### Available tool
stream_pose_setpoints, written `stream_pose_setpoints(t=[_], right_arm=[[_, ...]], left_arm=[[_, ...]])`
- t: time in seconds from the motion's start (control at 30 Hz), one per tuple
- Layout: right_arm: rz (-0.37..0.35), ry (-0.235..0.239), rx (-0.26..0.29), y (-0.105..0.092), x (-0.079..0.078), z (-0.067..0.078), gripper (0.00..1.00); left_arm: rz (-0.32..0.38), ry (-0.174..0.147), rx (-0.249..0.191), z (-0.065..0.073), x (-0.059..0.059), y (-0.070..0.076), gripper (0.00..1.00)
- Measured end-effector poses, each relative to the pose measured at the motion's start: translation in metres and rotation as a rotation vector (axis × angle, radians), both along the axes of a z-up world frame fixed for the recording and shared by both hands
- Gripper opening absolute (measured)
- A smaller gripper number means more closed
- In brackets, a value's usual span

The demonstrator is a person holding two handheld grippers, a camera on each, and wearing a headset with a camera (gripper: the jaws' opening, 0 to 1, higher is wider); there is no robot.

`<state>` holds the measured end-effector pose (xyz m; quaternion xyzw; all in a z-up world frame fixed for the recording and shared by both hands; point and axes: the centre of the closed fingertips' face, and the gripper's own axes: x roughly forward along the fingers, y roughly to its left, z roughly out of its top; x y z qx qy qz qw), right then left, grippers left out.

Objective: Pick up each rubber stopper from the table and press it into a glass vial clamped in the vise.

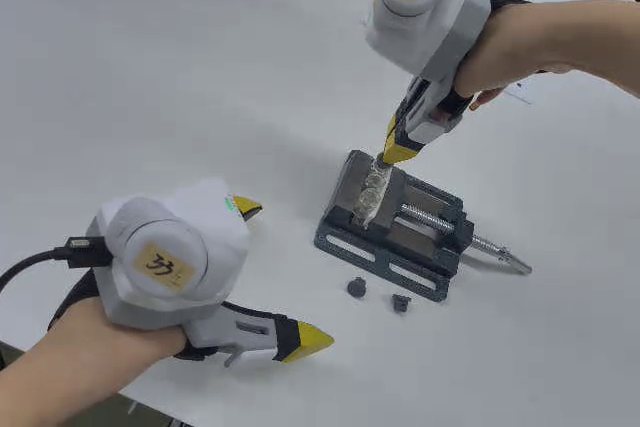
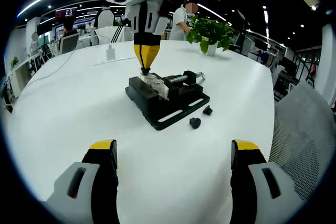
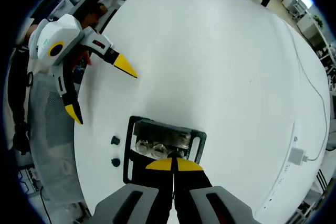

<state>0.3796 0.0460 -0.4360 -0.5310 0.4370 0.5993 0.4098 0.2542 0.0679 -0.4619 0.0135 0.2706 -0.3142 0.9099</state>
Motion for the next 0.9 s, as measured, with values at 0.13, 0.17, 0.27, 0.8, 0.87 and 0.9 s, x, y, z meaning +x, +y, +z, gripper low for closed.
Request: stream_pose_setpoints(t=[0.13, 0.17, 0.27, 0.8, 0.87, 0.9], right_arm=[[-0.001, -0.014, -0.02, 0.0, -0.005, 0.001, 0.0], [-0.002, -0.019, -0.021, 0.0, -0.006, 0.001, 0.0], [-0.034, -0.032, -0.027, -0.001, -0.007, 0.001, 0.0], [-0.127, -0.042, 0.046, -0.003, -0.008, 0.004, 0.0], [-0.125, -0.047, 0.057, -0.005, -0.009, 0.005, 0.0], [-0.127, -0.052, 0.063, -0.004, -0.011, 0.006, 0.0]], left_arm=[[0.002, 0.0, 0.006, 0.001, -0.001, 0.003, 0.88], [0.004, -0.003, 0.007, 0.001, 0.0, 0.004, 0.88], [0.009, -0.008, 0.003, 0.004, 0.002, 0.005, 0.88], [-0.009, -0.046, 0.027, 0.028, -0.001, 0.004, 0.88], [0.004, -0.047, 0.014, 0.031, 0.0, 0.006, 0.87], [0.005, -0.045, 0.01, 0.032, 0.0, 0.005, 0.87]])
